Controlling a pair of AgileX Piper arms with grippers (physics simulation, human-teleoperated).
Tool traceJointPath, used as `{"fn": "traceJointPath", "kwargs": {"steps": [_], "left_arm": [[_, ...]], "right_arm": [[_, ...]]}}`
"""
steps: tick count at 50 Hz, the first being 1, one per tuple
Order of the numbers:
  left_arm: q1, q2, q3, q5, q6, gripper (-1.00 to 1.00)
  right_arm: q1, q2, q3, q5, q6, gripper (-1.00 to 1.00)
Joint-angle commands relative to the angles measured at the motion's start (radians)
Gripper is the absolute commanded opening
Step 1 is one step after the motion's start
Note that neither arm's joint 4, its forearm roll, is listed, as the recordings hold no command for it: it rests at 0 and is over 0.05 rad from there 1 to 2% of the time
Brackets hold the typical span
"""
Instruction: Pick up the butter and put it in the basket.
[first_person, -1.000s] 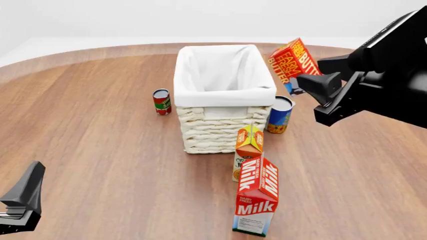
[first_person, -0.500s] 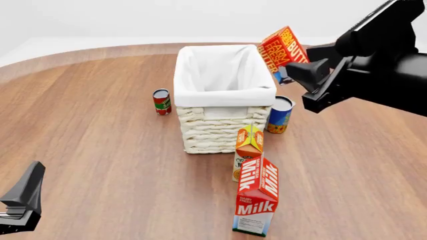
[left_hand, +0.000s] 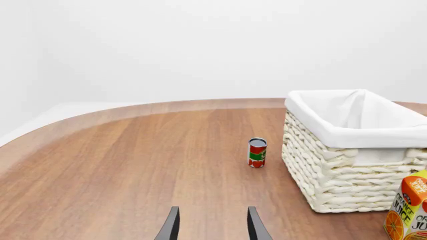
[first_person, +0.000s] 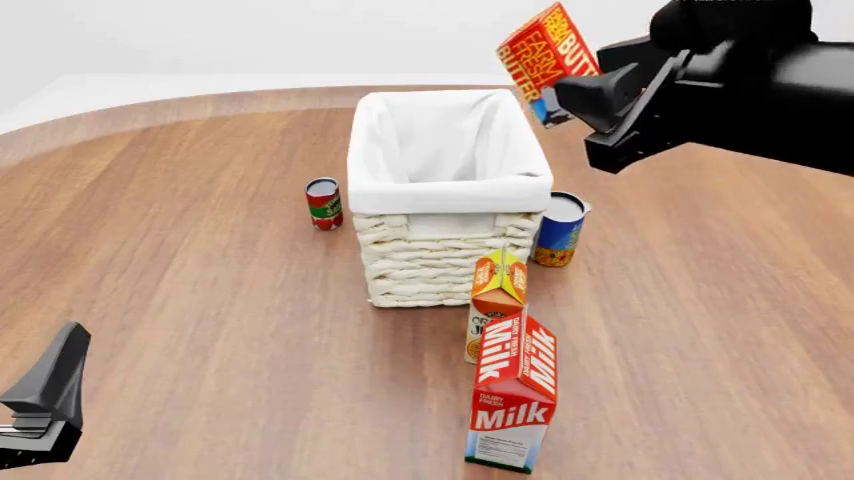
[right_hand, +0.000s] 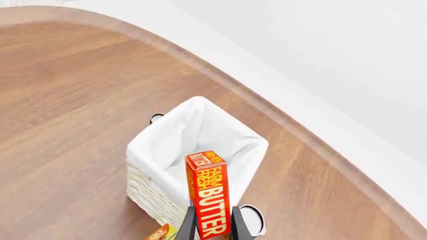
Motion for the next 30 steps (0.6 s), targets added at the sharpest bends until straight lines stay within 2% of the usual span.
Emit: {"fn": "traceJointPath", "kwargs": {"steps": [1,30], "left_arm": [[0.000,0.000,0.000,0.000,0.000,1.00],[0.000,0.000,0.000,0.000,0.000,1.00]], "right_arm": [[-0.004,0.044,-0.086,-0.001,0.009,-1.00],[0.005,0.242,-0.373,0.095,-0.043,-1.00]]}}
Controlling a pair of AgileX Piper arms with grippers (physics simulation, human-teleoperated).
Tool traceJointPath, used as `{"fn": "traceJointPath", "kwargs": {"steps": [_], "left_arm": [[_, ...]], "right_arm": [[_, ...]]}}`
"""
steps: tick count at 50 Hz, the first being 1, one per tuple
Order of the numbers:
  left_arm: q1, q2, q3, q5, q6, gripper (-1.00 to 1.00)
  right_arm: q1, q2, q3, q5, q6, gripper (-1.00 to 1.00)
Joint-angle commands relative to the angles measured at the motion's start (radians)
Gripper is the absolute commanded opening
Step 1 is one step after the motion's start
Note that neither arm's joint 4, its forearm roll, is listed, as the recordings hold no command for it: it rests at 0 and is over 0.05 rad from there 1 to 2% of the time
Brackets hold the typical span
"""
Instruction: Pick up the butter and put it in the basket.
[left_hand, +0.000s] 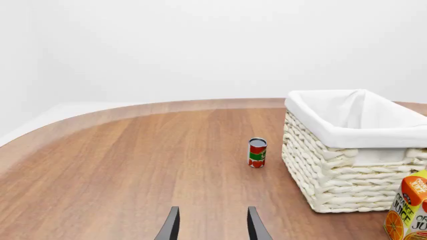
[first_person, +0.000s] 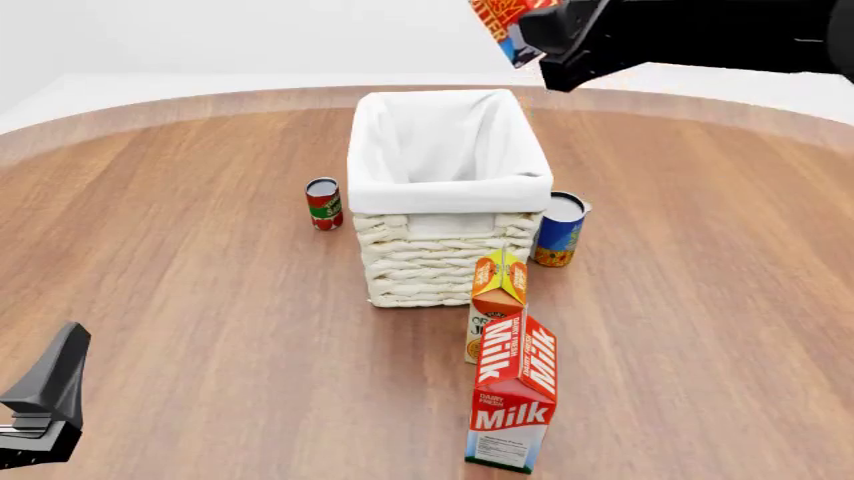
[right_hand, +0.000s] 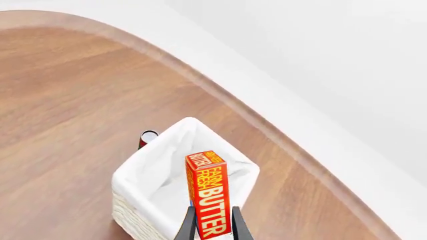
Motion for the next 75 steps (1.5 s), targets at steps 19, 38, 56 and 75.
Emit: {"fn": "traceJointPath", "kwargs": {"steps": [19,38,56,75], "left_arm": [[0.000,0.000,0.000,0.000,0.000,1.00],[0.000,0.000,0.000,0.000,0.000,1.00],[0.000,0.000,0.000,0.000,0.000,1.00],[0.000,0.000,0.000,0.000,0.000,1.00]], "right_arm": [[-0.002,0.150,-0.237,0.114,-0.049,-1.00],[-0.004,0.208,-0.262,0.157,-0.108,-1.00],[0.016,0.245,-0.314,0.209,-0.138,-1.00],[0.017,0.294,-0.345,0.252,-0.185,-1.00]]}}
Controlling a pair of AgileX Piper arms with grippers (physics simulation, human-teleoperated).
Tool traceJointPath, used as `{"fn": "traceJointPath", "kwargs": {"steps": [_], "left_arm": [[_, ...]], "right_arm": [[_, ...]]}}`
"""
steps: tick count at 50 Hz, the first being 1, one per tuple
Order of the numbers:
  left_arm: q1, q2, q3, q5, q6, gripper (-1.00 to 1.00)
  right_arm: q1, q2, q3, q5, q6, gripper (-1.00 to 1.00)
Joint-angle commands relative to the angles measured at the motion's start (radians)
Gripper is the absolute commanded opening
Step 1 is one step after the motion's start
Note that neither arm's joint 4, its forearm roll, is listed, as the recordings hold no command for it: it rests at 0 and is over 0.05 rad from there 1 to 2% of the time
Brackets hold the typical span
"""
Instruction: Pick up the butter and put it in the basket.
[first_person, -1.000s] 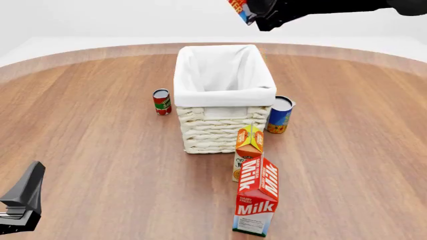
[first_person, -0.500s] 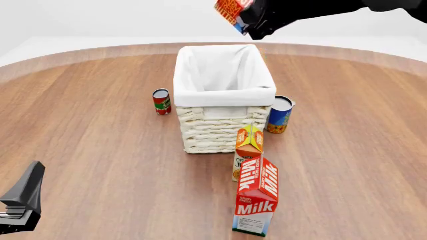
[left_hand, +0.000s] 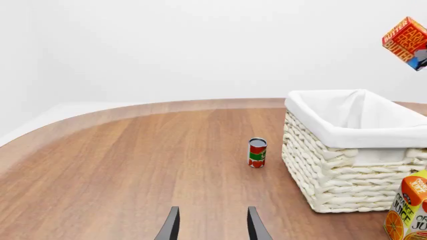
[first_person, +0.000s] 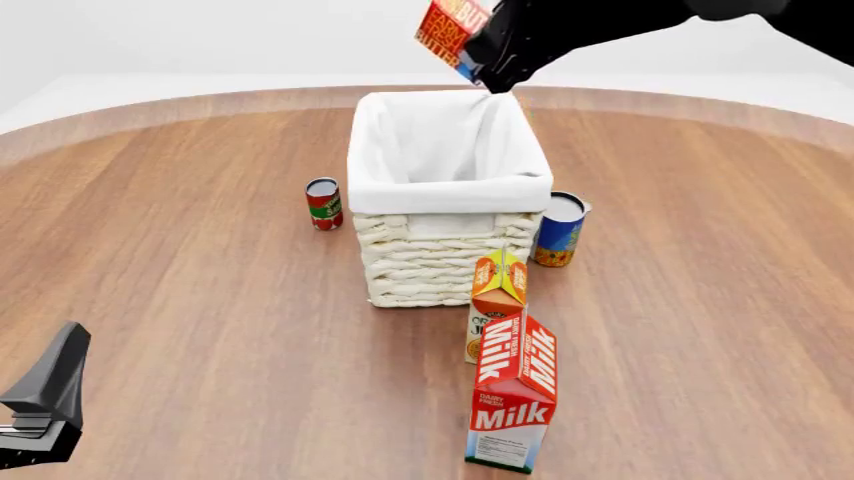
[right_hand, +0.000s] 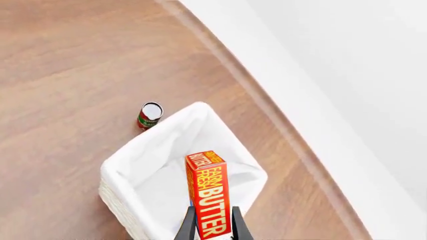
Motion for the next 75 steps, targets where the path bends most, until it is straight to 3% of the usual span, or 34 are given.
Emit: {"fn": "traceJointPath", "kwargs": {"steps": [1,32,54,75], "left_arm": [[0.000,0.000,0.000,0.000,0.000,1.00],[0.000,0.000,0.000,0.000,0.000,1.00],[0.000,0.000,0.000,0.000,0.000,1.00],[0.000,0.000,0.000,0.000,0.000,1.00]], "right_arm": [[0.001,0.017,-0.035,0.022,-0.009,-1.00],[-0.005,0.076,-0.099,0.101,-0.088,-1.00],[0.014,0.095,-0.084,0.081,-0.103,-1.00],[0.024,0.161,-0.186,0.118,-0.113,-1.00]]}}
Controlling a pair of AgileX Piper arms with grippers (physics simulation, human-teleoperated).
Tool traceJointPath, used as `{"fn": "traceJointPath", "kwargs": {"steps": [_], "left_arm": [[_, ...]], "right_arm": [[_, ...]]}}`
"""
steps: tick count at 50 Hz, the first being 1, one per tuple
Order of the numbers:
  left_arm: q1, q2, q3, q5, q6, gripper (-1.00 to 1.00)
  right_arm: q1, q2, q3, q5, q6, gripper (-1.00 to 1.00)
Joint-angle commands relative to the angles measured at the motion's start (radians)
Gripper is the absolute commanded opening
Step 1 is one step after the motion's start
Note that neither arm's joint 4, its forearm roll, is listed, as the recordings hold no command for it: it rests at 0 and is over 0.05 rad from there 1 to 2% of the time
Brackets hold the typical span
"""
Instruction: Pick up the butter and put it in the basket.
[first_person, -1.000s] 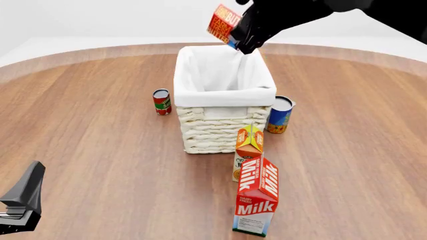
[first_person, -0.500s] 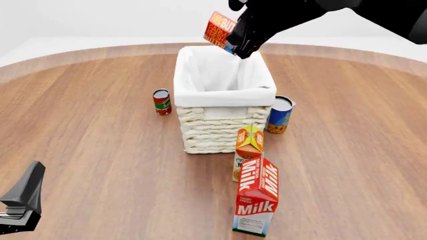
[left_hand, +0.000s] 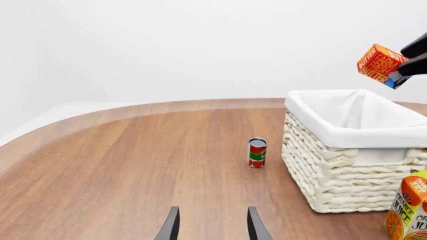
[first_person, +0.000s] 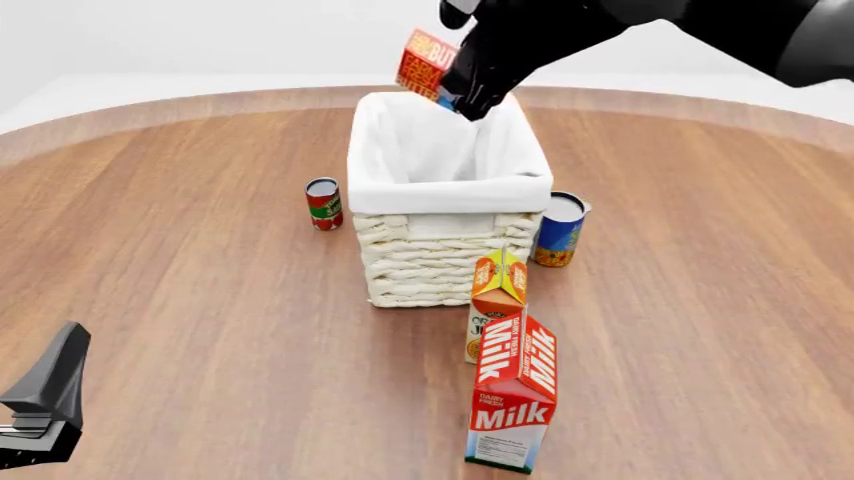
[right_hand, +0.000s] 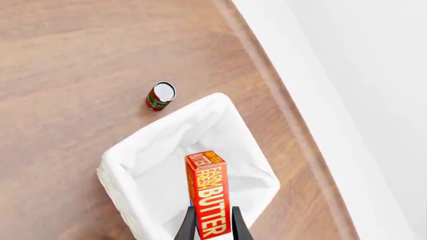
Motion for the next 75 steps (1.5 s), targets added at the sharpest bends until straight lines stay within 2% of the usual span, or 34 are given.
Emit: {"fn": "traceJointPath", "kwargs": {"steps": [1,23,46,75], "left_arm": [[0.000,0.000,0.000,0.000,0.000,1.00],[0.000,0.000,0.000,0.000,0.000,1.00],[0.000,0.000,0.000,0.000,0.000,1.00],[0.000,0.000,0.000,0.000,0.000,1.00]], "right_arm": [[0.005,0.021,-0.067,0.008,0.013,-1.00],[0.010,0.076,-0.094,0.015,-0.002,-1.00],[0.009,0.110,-0.044,0.002,-0.026,-1.00],[-0.004,0.140,-0.043,-0.007,-0.046,-1.00]]}}
